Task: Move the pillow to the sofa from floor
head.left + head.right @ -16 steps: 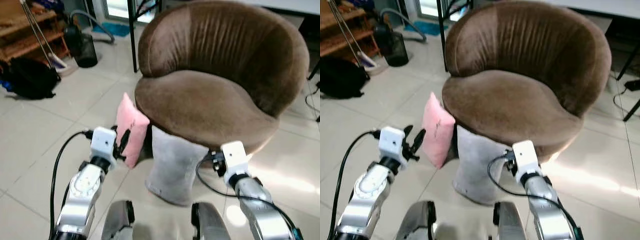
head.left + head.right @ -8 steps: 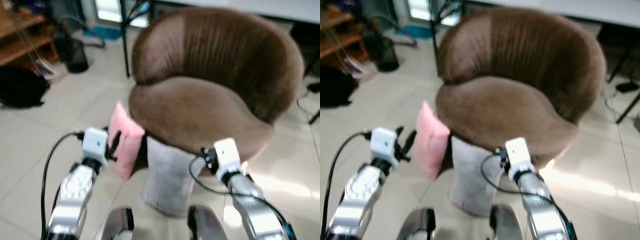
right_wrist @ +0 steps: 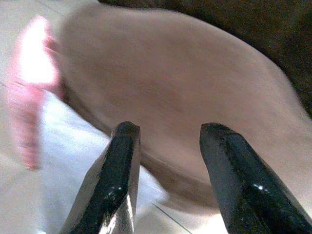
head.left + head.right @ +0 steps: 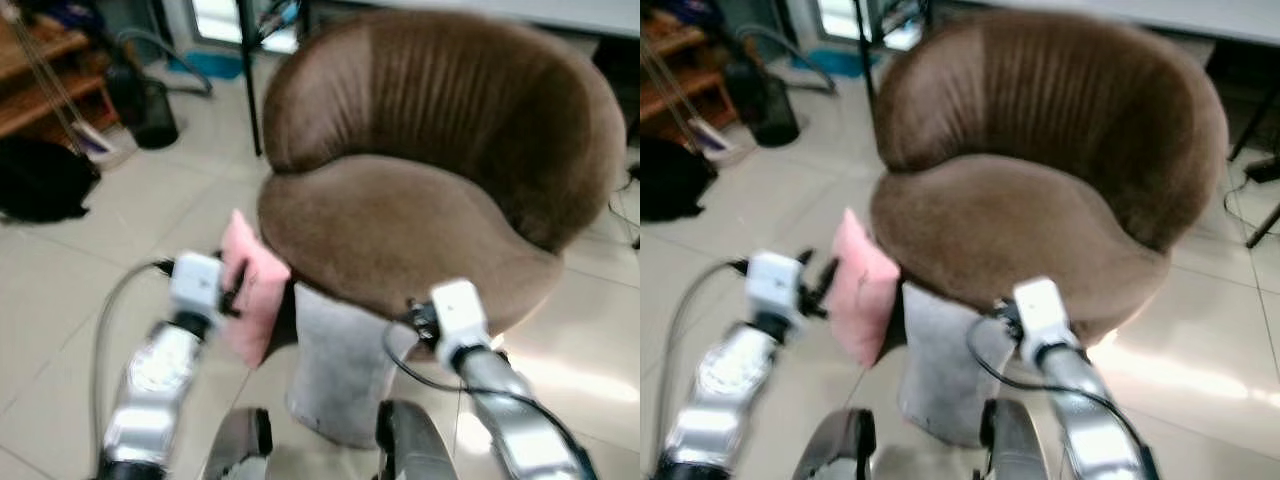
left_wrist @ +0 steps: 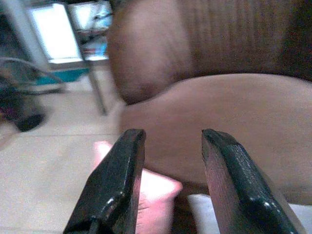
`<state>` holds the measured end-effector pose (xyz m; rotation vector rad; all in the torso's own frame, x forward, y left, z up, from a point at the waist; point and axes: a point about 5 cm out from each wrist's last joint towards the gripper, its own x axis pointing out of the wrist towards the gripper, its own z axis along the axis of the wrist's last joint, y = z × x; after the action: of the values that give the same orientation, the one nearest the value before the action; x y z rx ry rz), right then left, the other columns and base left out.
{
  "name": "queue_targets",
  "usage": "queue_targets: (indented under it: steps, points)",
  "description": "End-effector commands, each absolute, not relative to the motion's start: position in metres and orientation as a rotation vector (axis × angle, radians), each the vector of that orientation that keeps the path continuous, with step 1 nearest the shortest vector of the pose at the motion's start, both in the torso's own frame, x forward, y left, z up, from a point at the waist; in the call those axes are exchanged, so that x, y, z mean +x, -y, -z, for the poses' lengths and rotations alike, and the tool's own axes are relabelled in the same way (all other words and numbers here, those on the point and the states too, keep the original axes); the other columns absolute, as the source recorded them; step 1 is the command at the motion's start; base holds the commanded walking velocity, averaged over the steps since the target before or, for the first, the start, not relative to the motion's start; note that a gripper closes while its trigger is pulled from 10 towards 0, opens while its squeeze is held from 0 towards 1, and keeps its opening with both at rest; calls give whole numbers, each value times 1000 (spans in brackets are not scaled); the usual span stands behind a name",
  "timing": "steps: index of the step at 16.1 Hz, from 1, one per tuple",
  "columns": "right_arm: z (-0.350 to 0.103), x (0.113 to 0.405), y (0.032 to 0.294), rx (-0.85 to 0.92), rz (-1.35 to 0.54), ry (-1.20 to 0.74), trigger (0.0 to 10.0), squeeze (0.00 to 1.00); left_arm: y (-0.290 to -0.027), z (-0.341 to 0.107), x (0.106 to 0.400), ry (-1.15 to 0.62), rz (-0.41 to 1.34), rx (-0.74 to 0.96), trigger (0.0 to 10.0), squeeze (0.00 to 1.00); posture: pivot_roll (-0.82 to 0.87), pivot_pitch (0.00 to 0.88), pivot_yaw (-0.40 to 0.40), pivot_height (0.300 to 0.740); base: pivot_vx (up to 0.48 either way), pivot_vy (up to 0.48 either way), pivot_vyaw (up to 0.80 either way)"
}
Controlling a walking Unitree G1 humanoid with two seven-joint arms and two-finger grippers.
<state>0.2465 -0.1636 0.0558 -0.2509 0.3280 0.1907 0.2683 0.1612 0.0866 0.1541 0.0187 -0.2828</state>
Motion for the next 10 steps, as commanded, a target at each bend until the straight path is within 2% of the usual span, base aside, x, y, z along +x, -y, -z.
queue_targets:
  steps: [1,5,10]
  points:
    - [-57,248,162,-239,-186,-319,10000,0,-167,-88,268,-16,278,180,10000,0,-36,30,7,602,326,0,0]
    - [-55,247,162,-235,-182,-327,10000,0,-167,-88,268,-17,286,181,10000,0,-35,30,11,602,327,0,0]
    - [-48,244,161,-210,-175,-346,10000,0,-163,-83,264,-28,346,211,10000,0,-28,20,12,552,0,0,0]
